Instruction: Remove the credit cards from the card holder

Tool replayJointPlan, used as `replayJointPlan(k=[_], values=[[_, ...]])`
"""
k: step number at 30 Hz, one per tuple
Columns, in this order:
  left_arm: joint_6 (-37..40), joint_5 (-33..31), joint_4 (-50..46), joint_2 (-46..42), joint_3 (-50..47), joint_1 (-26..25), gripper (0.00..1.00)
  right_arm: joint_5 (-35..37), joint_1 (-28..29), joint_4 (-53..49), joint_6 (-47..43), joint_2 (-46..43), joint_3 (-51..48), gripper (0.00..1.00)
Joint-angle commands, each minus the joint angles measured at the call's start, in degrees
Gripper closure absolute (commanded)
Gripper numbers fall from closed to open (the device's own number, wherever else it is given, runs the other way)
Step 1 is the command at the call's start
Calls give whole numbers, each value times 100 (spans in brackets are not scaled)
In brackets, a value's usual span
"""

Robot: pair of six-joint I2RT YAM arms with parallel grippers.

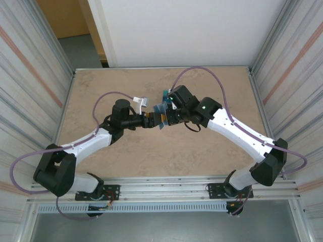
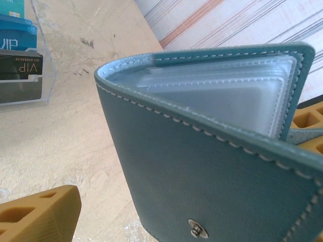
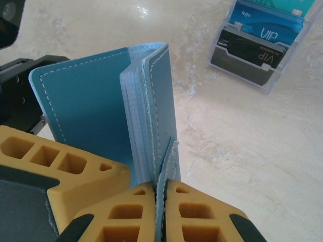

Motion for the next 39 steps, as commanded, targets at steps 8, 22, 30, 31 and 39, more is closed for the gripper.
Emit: replayJointPlan(k=[8,22,30,31,39], values=[[-11,188,171,-87,183,-19,13,126,-151,-9,54,-181,2,100],[-488,64,753,59,330,-113,1,-41,-181,-127,71,-82,-29,100],[-495,-176,605,172,426,-194,1,-423,-186,168,17,-228,-235,100],[-491,-193,593,174,426,-210,1,-469,-188,205,14,-251,-252,100],[-496,-246,550,225,440,-221,6,-1023,-245,640,-71,-503,-505,100]])
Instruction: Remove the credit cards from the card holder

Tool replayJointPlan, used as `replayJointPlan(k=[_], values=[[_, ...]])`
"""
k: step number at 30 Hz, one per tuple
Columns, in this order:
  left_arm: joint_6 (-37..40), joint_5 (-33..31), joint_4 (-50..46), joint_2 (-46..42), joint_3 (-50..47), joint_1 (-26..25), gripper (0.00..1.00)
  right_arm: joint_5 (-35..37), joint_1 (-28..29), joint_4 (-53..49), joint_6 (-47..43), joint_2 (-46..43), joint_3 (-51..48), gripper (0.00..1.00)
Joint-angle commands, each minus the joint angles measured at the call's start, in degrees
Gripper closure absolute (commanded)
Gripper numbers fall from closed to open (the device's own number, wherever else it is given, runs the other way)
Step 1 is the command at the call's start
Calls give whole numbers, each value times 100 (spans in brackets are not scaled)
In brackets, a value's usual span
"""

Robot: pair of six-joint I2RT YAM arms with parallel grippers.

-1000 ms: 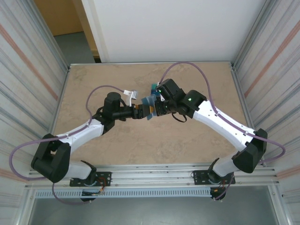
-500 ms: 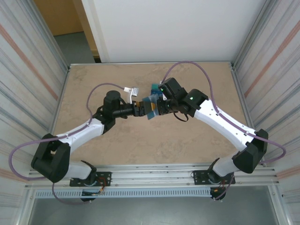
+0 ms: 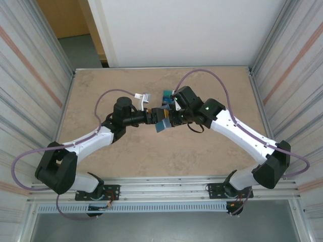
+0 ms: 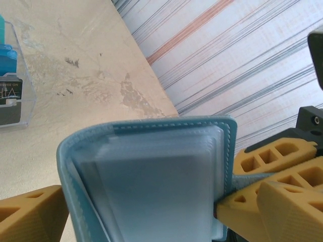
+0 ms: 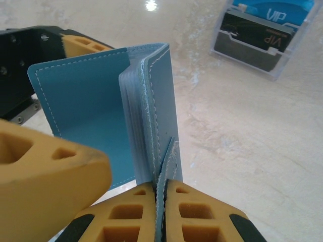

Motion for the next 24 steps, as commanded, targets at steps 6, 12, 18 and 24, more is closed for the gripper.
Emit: replayJointPlan(k=[6,12,18,24], values=[[-16,-149,-24,39,141,-65,15,-460,-132,531,-49,-534,-254,100],[22,-325,-250,-3,115,-69,20,-305,-235,540,9,-774,-422,100],[120,-406,-421,-77,154,-56,25,-250,-303,519,25,-902,-514,100],[29,-286,-263,-4,169,-65,37,-650,-398,798,107,-930,-666,100]])
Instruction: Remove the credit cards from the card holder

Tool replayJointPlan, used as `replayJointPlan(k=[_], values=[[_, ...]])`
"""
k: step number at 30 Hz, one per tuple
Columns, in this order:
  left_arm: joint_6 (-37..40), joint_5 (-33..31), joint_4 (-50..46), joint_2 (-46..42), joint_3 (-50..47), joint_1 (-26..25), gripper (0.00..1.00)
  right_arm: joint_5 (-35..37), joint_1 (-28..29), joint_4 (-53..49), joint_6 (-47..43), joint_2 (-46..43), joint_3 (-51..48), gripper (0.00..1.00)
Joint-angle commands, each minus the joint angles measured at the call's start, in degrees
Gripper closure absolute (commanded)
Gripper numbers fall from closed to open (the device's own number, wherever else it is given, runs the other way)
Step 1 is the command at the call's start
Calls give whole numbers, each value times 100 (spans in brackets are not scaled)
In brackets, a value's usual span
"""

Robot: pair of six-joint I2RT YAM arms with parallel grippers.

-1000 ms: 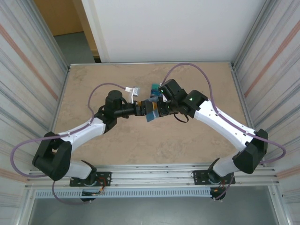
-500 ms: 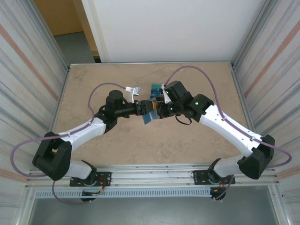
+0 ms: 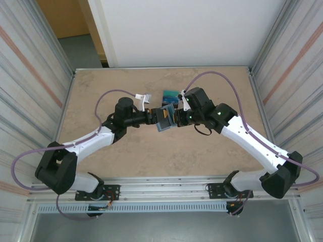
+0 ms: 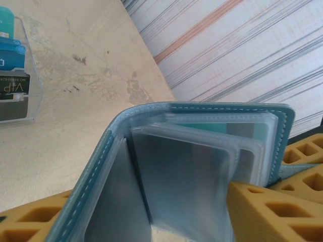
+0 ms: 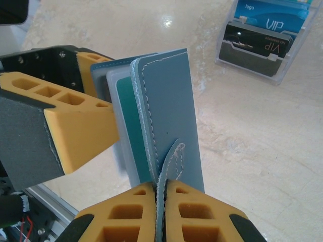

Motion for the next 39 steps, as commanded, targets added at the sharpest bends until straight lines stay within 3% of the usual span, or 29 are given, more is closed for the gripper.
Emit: replayJointPlan(k=[1,6,9,16,20,23,25,27,35,39], values=[[5,-24,-33,8,132,17,38,-395,-92,474,109,-202,-108,100],[-27,87,44,-9,136,14,37,-1201,-420,1051,349,-381,-483,100],[-49,172,134,-37,120,14,25,-1537,-603,1358,500,-504,-718,100],[-89,341,269,-62,152,-31,1,-1243,-654,1191,497,-578,-729,100],[-79,332,222,-36,204,-47,1,-1098,-646,1049,510,-512,-662,100],[-49,267,132,25,223,-50,2,-586,-559,546,493,-358,-381,100],[-67,232,92,69,214,-51,10,-115,-430,85,443,-228,-108,100],[-83,202,54,112,205,-51,27,9,-344,-33,413,-161,-2,100],[-15,176,-49,181,215,-54,60,-245,-328,225,436,-227,12,100],[30,194,-67,197,205,-53,77,-931,-478,772,522,-363,-213,100]])
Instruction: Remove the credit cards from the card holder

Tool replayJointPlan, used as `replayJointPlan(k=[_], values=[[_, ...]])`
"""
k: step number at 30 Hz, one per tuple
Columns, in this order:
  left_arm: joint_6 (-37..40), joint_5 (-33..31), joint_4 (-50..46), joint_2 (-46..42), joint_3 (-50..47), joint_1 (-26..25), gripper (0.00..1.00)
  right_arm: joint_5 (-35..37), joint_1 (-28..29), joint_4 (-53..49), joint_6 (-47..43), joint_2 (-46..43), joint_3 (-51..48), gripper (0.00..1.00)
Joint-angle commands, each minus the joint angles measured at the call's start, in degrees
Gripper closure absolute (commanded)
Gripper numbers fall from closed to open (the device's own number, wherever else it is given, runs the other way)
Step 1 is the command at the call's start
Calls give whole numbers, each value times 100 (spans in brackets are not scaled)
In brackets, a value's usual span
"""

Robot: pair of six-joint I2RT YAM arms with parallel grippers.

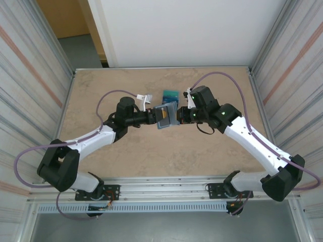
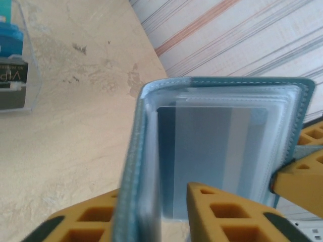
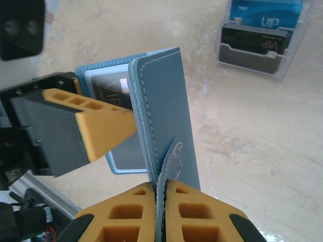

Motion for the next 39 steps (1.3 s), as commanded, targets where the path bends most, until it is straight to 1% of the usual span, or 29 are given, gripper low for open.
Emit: replayJointPlan(k=[1,4,7,9,11,19,21,32,39], values=[[122,55,31,33,138,-49,80,-713,-159,701,178,-225,-129,99],[78,69,120,54,133,-47,87,-1183,-310,1143,348,-296,-345,97],[37,102,187,46,146,-52,89,-1314,-361,1279,398,-299,-429,97],[15,128,215,40,151,-47,90,-1417,-378,1358,411,-274,-479,93],[18,132,222,34,167,-47,92,-1471,-381,1429,442,-247,-526,90],[29,147,216,-33,135,-49,100,-1496,-419,1514,468,-198,-580,87],[21,147,218,-50,117,-47,100,-1491,-431,1513,477,-202,-589,84],[27,173,207,-127,118,-51,100,-1444,-467,1527,486,-258,-667,87],[48,171,175,-216,107,-48,100,-1282,-480,1410,456,-237,-674,86]])
